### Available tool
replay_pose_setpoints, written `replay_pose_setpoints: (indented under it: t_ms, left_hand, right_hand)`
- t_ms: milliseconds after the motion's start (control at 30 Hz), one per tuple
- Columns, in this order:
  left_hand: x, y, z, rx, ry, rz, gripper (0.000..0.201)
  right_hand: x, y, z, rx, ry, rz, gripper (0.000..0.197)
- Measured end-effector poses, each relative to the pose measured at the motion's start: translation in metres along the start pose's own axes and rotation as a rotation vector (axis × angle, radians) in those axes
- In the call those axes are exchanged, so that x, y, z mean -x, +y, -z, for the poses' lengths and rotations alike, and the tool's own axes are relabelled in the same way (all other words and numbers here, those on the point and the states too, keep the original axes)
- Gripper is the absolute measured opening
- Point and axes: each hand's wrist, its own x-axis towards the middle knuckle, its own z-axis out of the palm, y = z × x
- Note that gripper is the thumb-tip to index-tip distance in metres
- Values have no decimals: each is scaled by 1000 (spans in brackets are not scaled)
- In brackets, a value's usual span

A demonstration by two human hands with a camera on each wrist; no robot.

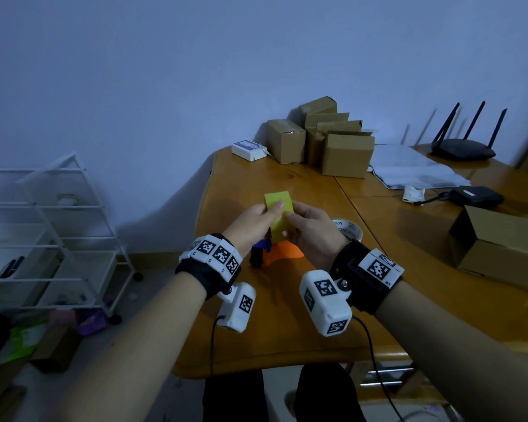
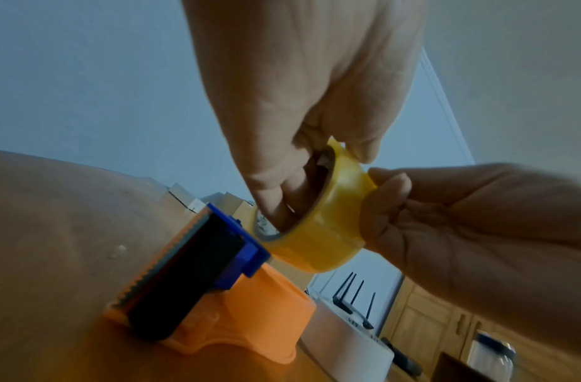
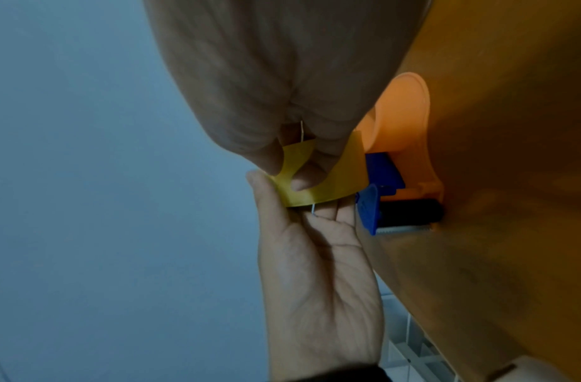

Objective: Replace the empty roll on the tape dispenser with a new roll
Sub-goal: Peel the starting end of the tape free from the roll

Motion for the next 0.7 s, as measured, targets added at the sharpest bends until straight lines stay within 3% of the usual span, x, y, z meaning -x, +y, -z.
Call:
replay_pose_setpoints:
  t_ms: [133,300,700]
  left_hand:
    - [3,1,-2,-62,-30,-7,51]
    - [7,5,0,91,-94,5,23]
    - [9,4,2,199,-165,20,19]
  right_hand:
    - [3,-1,-1,-6,-37,9,28]
    - [4,0,0,-55,-74,6,33]
    - [2,5,-2,-172,70,-56,34]
